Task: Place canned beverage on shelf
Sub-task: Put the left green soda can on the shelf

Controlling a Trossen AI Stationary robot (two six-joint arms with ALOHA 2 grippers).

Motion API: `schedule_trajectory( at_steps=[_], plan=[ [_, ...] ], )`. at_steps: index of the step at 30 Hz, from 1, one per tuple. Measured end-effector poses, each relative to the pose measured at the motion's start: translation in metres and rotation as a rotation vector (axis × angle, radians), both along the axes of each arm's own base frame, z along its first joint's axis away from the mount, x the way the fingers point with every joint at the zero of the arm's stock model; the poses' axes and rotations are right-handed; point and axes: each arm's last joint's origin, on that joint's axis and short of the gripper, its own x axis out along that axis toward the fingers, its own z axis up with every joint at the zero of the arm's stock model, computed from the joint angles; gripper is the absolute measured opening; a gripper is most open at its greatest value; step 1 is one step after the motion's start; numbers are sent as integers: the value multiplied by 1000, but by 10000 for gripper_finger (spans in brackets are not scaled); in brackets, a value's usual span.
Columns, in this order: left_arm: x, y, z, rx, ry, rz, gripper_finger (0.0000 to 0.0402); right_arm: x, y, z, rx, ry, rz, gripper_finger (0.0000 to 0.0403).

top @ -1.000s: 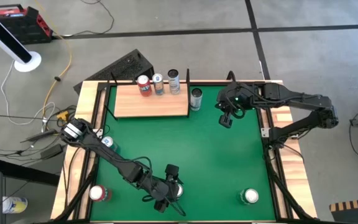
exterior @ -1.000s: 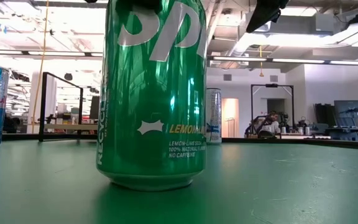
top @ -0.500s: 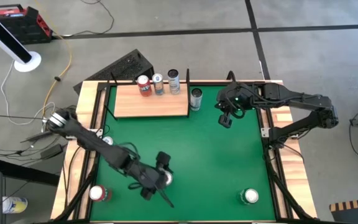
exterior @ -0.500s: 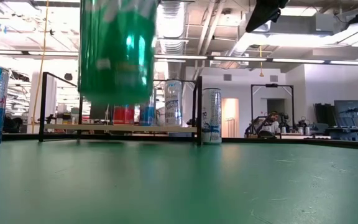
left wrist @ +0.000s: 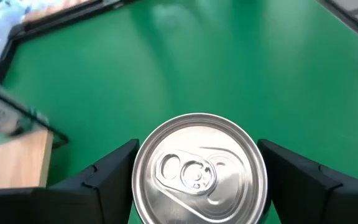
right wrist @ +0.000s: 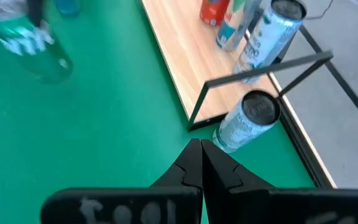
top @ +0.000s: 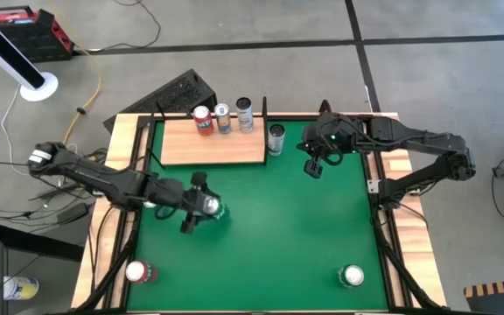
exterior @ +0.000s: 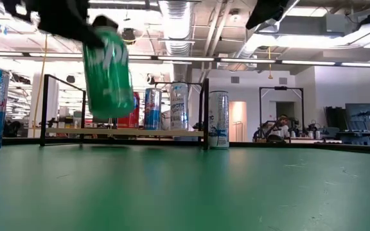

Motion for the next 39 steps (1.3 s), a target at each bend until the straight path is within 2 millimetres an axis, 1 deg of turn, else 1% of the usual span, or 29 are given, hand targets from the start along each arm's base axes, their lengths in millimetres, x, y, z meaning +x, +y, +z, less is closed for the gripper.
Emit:
schedule_trajectory(
  at_steps=[3, 8, 11, 14, 19, 20, 23, 25, 28, 32, 34, 39],
  plan=[
    [-5, 11, -16, -27, 43, 15, 273, 0, -1, 0, -1, -5, -4, 21],
    [-4, 18, -20, -30, 75, 31, 273, 1, -1, 1, -2, -9, -4, 21],
    [-5, 19, -25, -29, 122, 16, 273, 1, -1, 1, -1, -8, -4, 21],
    [-1, 18, -27, -28, 125, -20, 273, 0, -1, 0, -1, -7, -2, 21],
    [5, 16, -39, -33, 181, -40, 277, 0, 1, 0, 1, -4, 3, 21],
    [7, 16, -40, -33, 184, -40, 289, 0, 1, 0, 3, -2, 3, 21],
    [11, 15, -46, -33, 206, -37, 342, 0, 1, 0, 5, 0, 2, 21],
    [12, 15, -50, -54, 225, -23, 368, 0, 2, -1, 8, 3, 2, 21],
    [13, 14, -47, -105, 202, 7, 386, 0, 1, -1, 8, 3, 2, 21],
    [13, 14, -43, -182, 206, 62, 390, 0, 1, -1, 8, 3, 2, 21],
    [15, 15, -34, -209, 206, 103, 391, 0, 1, -1, 7, 3, 2, 21],
    [18, 17, -9, -307, 230, 292, 392, 0, 1, 0, 8, 3, 1, 21]
  ],
)
